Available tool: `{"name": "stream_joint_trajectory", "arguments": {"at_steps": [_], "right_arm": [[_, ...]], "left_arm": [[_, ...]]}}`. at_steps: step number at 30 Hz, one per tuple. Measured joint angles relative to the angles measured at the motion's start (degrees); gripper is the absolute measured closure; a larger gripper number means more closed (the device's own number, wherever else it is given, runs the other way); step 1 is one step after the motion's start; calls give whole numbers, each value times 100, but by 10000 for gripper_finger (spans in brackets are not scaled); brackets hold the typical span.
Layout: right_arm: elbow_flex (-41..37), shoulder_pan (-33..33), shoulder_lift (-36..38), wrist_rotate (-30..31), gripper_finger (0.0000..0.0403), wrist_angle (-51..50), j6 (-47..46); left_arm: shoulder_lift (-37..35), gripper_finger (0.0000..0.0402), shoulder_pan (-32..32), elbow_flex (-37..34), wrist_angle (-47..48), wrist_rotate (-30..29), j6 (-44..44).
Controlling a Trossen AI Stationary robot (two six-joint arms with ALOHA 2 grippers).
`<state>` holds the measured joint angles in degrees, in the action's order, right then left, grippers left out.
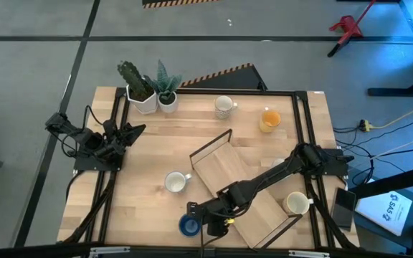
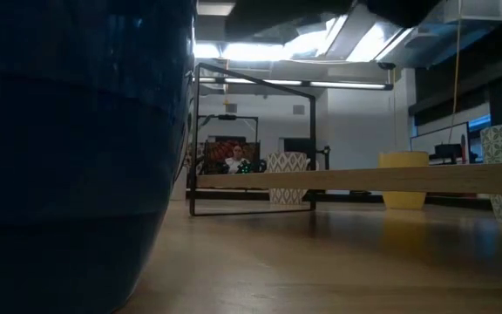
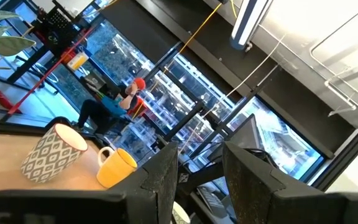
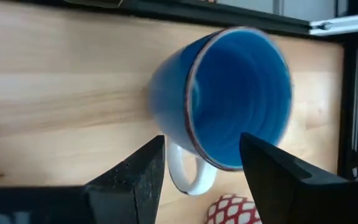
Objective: Place coffee mugs
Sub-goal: Put the blue mug on the shelf
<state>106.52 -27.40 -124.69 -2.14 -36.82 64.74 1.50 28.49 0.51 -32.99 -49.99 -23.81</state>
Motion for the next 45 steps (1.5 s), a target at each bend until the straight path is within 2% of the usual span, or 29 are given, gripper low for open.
{"name": "stream_joint_trajectory", "arguments": {"at_steps": [8,12,17,23,27,31,35,40,43,45], "right_arm": [[-2,0,-237,-276,207,51,327],[-2,0,-290,129,218,-24,369],[-2,4,-292,478,280,-195,480],[-14,-4,-304,562,386,-293,484],[22,-2,-308,893,391,-261,469],[248,4,-308,953,397,-385,371],[872,4,-307,1015,399,-1239,-115],[1808,49,-294,1013,400,-3215,-506],[2069,181,-277,1047,401,-4259,-773],[2094,328,-277,1238,401,-4596,-872]], "left_arm": [[-2,280,0,0,31,-33,-2],[0,280,0,0,70,-48,-2],[0,280,0,0,91,-48,-2],[0,280,0,0,92,-51,-2],[-1,280,0,0,109,-49,0],[-1,280,0,0,133,-51,0],[0,280,0,0,133,-51,0],[-1,280,0,0,135,-51,8],[-1,280,-2,0,134,-51,37],[0,280,0,0,133,-50,37]]}}
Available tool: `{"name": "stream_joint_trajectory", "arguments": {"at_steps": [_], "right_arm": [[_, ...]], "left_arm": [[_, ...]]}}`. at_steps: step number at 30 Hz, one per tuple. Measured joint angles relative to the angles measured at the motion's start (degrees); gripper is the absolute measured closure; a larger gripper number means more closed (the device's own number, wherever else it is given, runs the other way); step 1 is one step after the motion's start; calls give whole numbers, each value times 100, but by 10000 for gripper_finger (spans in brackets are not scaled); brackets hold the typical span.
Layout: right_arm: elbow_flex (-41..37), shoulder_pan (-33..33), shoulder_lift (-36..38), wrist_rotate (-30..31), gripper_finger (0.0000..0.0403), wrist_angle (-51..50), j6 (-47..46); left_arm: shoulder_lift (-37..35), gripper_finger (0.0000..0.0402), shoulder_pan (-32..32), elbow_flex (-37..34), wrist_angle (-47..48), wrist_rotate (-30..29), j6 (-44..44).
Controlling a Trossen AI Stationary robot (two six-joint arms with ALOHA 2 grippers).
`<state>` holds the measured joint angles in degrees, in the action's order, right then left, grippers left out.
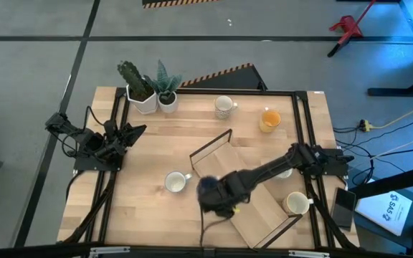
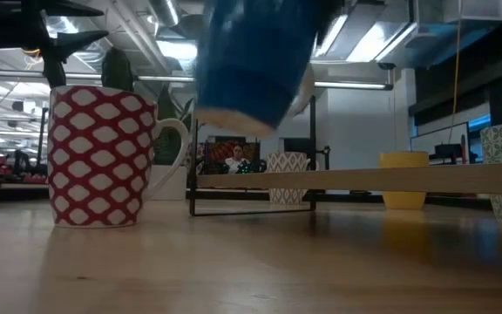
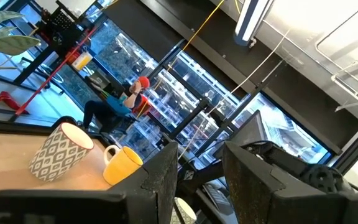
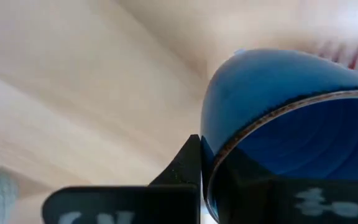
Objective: Place coffee mugs
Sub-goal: Put the blue mug on the shelf
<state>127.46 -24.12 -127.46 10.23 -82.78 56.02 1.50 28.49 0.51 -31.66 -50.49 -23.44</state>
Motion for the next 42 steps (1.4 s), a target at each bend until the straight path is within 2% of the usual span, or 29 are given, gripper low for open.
{"name": "stream_joint_trajectory", "arguments": {"at_steps": [6,12,19,28,42], "right_arm": [[-194,531,-9,365,402,-100,-14],[-222,898,-9,229,402,-320,89],[-223,905,-9,-289,402,-281,593],[-223,1042,-9,-231,403,-274,797],[-234,1101,-155,-241,403,-254,850]], "left_arm": [[-1,280,0,0,0,0,-26],[0,280,0,0,0,-1,0],[0,280,0,0,0,-5,4],[0,280,0,0,11,-234,9],[-1,280,-2,0,15,-261,9]]}}
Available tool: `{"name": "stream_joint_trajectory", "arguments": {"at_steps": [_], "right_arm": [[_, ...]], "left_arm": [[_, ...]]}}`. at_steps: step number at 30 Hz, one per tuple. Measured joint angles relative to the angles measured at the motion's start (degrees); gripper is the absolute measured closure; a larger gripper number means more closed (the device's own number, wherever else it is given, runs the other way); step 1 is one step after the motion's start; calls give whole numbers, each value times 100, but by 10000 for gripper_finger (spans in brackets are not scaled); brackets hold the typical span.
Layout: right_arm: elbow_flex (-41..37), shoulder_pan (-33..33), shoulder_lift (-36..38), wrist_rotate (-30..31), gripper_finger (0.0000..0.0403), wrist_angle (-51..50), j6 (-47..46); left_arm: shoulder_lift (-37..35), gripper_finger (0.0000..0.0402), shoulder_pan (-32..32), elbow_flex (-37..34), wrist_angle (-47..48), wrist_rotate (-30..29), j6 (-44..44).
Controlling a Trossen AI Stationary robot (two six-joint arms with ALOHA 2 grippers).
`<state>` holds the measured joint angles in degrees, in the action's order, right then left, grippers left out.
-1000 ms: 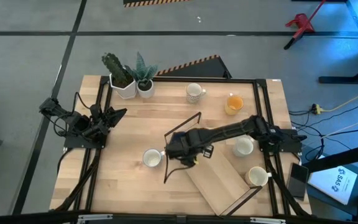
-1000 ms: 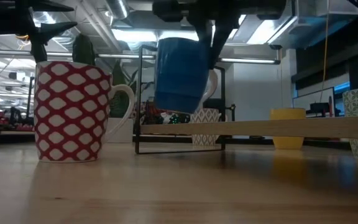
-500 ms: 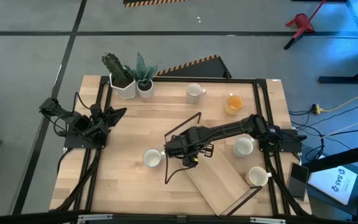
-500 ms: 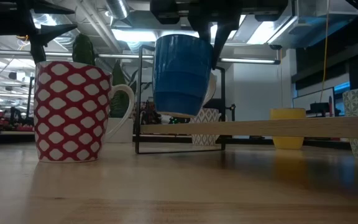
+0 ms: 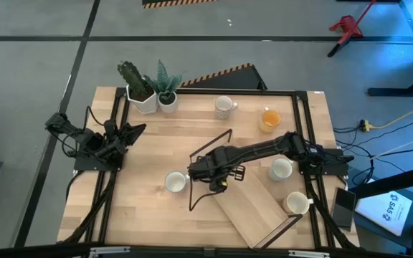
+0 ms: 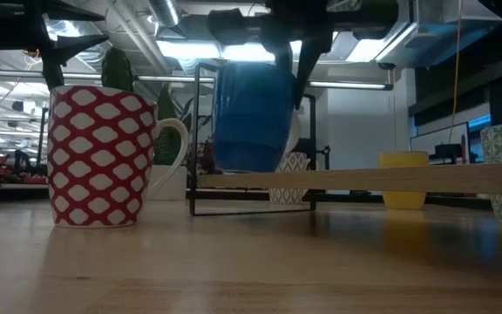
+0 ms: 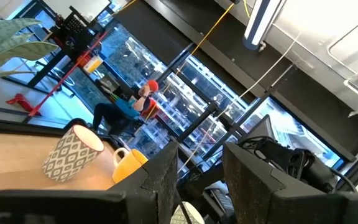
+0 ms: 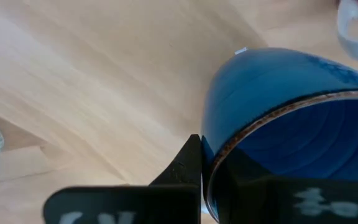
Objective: Place coffee mugs
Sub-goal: Put the blue mug on the shelf
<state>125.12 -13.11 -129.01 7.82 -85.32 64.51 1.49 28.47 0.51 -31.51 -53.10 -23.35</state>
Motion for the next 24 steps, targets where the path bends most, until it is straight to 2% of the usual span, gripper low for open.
{"name": "stream_joint_trajectory", "arguments": {"at_steps": [5,14,24], "right_arm": [[0,11,-2,62,401,19,5],[2,9,-2,76,368,20,6],[2,11,-2,67,349,295,-100]], "left_arm": [[1,280,-1,0,-2,-17,-3],[1,280,1,0,-2,-24,-2],[-1,280,1,0,-2,-24,-2]]}}
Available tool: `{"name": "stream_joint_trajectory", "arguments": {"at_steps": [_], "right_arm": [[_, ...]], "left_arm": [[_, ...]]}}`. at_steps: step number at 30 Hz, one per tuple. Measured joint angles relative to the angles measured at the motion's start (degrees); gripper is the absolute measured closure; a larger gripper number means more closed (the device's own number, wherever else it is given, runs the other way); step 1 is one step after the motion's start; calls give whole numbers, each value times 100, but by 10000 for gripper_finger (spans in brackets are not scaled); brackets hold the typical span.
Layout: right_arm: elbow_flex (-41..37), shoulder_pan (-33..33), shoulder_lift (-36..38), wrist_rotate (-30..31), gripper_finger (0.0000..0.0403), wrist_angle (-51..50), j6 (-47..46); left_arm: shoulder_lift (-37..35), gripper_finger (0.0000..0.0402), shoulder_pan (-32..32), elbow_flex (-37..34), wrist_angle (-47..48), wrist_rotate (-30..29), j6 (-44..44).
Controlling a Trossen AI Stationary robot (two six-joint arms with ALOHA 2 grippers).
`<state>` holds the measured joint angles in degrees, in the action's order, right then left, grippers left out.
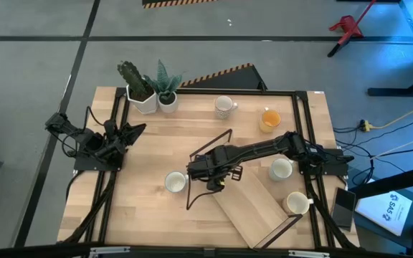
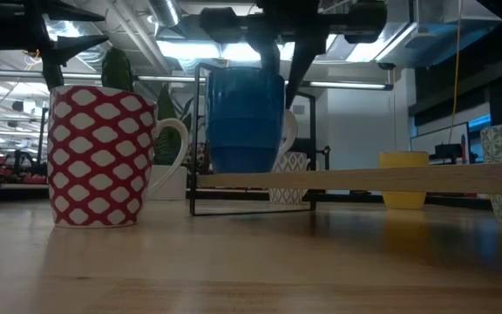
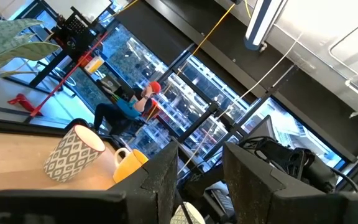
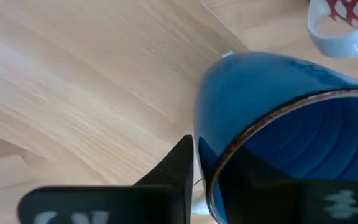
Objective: Place coffee mugs
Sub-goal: Put the blue mug on the shelf, then put the red patterned mug on the shelf
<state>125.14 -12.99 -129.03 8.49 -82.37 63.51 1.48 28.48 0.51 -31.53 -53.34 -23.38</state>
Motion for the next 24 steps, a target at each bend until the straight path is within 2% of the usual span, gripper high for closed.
{"name": "stream_joint_trajectory", "arguments": {"at_steps": [13,17,24], "right_arm": [[3,28,0,-54,270,-7,-441],[131,26,45,-56,265,-53,-720],[899,20,55,-52,265,-229,-870]], "left_arm": [[1,280,0,0,0,2,0],[1,280,0,0,1,4,0],[1,280,1,0,2,4,0]]}}
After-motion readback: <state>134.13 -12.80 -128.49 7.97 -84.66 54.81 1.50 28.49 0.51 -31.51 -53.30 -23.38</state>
